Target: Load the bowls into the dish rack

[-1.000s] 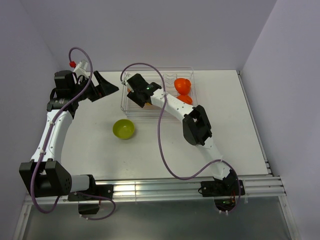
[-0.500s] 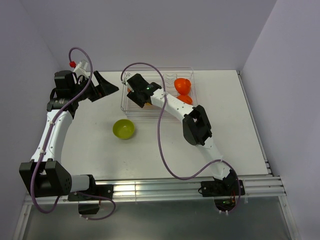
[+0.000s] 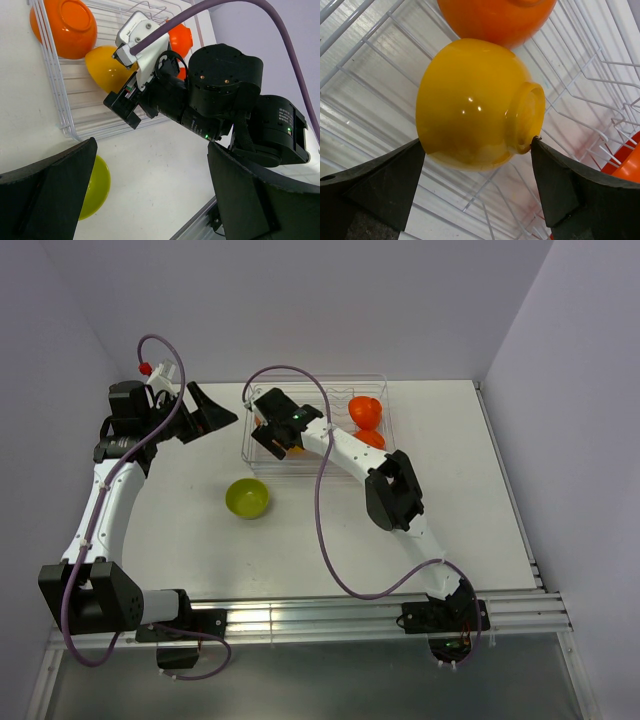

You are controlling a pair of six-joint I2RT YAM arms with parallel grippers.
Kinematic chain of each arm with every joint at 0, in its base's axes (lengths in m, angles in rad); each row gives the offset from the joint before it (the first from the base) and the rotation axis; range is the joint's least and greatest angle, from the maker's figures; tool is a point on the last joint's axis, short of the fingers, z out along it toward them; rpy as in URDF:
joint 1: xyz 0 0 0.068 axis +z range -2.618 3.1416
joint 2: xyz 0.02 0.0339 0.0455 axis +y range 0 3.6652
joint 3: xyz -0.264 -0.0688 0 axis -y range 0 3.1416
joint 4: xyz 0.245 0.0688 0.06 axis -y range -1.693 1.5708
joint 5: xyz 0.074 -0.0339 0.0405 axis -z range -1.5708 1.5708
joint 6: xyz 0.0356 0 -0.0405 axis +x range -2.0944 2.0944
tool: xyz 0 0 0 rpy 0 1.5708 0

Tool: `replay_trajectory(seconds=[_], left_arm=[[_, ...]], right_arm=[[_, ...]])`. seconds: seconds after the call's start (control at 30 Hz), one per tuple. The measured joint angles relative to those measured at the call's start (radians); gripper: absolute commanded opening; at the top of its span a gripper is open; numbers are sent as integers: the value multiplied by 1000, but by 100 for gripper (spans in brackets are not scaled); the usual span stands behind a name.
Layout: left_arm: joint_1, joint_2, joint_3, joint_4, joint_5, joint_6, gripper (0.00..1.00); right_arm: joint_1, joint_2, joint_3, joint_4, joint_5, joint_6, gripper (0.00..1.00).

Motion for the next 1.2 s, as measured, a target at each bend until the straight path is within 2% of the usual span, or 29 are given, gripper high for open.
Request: replay_trajectory(seconds=[0.23,0.67,0.77,0.8,0.9,0.93,1.0,1.03,1.13,1.2], left_arm=[[0,0,0,0,0,0,98],[0,0,0,0,1,0,98],[0,0,0,0,2,0,97],[0,0,0,1,2,0,96],[0,0,0,1,3,0,95],[0,0,0,1,3,0,94],[0,0,0,2,3,0,94],[0,0,0,2,3,0,94],[0,0,0,2,3,0,94],[0,0,0,2,3,0,95]], right_arm=[[0,0,0,0,-26,22,99],[-6,-18,2,-5,-151,86,99],[-13,-25,5,-9,-195,121,97],[-18,-29,5,-8,-214,137,95],[-50,-52,4,-5,-295,207,79],[-65,-65,-2,5,-324,237,66],[-113,-108,-27,35,-400,297,53],[-138,-129,-40,48,-426,323,41],[-218,-180,-51,69,-466,365,29],[-261,-200,-49,67,-461,364,29]])
